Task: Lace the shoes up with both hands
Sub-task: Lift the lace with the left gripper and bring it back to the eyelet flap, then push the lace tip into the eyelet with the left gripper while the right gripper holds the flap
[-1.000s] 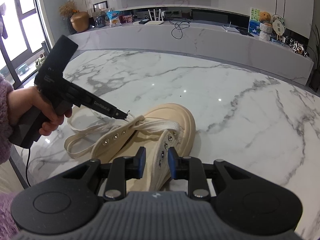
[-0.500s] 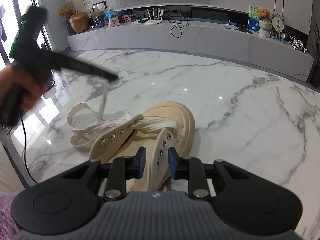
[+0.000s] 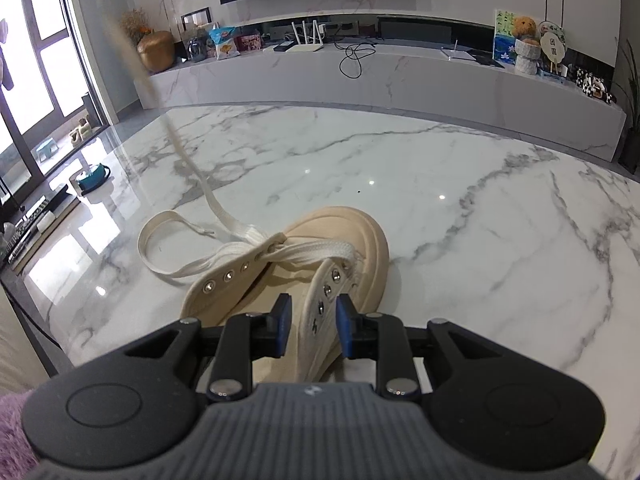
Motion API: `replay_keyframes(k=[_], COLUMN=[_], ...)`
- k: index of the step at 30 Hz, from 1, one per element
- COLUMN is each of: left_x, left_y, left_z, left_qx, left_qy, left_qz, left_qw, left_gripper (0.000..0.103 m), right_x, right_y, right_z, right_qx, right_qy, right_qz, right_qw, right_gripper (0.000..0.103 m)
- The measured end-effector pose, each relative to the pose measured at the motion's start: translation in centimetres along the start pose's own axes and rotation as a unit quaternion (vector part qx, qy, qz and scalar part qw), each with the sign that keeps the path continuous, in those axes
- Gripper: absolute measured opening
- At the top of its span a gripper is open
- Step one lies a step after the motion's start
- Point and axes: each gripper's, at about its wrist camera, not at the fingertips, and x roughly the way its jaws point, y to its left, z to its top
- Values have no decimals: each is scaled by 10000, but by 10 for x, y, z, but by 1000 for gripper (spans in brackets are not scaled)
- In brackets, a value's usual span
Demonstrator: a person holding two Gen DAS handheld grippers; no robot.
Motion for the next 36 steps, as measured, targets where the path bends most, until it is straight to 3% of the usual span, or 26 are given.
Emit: replay_keyframes(k=[5, 12, 22, 26, 36], left_x=[19, 59, 139, 160, 179], left_y=[-38, -86, -153, -163, -168], left_z=[-14, -46, -89, -101, -106], left_qx=[502, 967, 1721, 1796, 1881], left_qy=[450, 941, 1739, 1982, 2202], left_qz=[-340, -1069, -2011, -2065, -2032], left_qw=[9971, 9851, 9485, 9412, 9353], left_gripper=[1, 1, 1, 0, 0], right_x=[-3, -2, -2, -2, -1], right_y=[-2, -5, -27, -29, -37], right_z=[0, 0, -4, -4, -6], right_qx=[102, 198, 792, 837, 981], right_qy=[-88, -83, -108, -106, -130], right_qz=[6, 23, 155, 207, 352], right_qw=[9999, 9998, 9967, 9962, 9945], right_gripper=[25, 10, 6, 6, 6])
